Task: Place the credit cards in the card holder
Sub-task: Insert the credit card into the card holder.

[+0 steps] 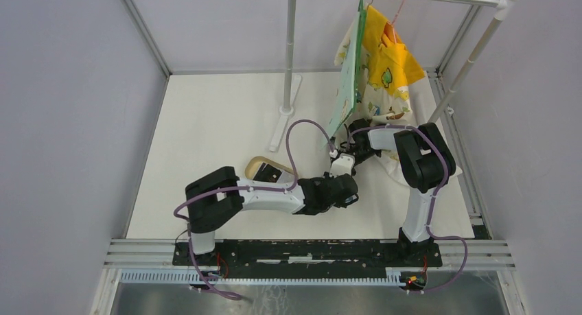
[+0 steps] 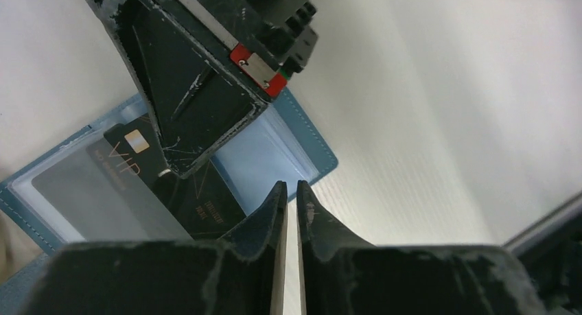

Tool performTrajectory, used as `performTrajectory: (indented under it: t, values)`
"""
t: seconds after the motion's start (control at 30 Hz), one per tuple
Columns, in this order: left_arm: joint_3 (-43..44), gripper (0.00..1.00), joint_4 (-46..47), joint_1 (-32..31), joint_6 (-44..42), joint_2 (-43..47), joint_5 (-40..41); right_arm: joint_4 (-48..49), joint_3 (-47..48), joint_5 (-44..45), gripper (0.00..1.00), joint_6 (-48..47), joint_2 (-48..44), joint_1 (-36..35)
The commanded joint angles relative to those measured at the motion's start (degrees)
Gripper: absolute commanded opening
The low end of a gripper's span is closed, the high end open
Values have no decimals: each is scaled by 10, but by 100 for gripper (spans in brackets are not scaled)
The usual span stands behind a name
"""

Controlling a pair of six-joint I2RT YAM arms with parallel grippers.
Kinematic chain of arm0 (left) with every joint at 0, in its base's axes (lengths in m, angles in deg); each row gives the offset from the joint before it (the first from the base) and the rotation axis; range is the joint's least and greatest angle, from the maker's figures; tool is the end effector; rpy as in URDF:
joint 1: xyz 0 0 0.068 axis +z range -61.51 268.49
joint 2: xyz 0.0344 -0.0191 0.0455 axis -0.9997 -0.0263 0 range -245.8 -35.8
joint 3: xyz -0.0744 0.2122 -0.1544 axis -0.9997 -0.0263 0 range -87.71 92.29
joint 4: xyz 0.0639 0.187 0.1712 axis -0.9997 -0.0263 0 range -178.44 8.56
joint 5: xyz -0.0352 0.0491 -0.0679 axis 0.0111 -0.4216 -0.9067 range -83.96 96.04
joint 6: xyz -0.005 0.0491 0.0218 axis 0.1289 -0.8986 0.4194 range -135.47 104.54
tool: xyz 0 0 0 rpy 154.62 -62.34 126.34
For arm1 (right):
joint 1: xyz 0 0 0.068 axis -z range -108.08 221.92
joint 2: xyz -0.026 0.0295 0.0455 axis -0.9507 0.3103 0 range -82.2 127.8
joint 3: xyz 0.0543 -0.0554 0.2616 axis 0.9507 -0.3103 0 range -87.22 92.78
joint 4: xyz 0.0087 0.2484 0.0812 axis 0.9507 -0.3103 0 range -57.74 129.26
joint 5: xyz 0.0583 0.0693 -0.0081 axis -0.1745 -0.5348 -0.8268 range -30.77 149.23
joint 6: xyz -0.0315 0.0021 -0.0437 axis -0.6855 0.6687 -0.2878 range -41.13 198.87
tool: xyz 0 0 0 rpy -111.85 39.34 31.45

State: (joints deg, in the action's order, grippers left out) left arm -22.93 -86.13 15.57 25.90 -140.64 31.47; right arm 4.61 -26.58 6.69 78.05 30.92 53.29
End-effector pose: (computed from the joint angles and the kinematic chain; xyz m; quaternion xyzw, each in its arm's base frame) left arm 0.1289 -0.3674 0.1821 0.1634 0.8895 -0.2050 0.3742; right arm 0.2992 0.1307 0.1031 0.1624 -0.8817 -0.4406 0.0463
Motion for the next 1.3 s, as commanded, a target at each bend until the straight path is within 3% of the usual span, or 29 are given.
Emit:
performTrajectory:
  t: [0.0, 0.47, 0.83, 1.27]
  values:
    - [51, 15, -38, -2, 39, -36, 55, 27, 5, 51, 17, -30, 21, -8]
    - [129, 13, -141, 0, 91, -114, 116, 29, 2, 51, 20, -31, 14, -8]
    - [128, 35, -202, 13, 163, -117, 161, 28, 1, 52, 26, -33, 11, -8]
    - [121, 42, -216, 27, 194, -110, 166, 17, 10, 37, 35, -47, -4, -5]
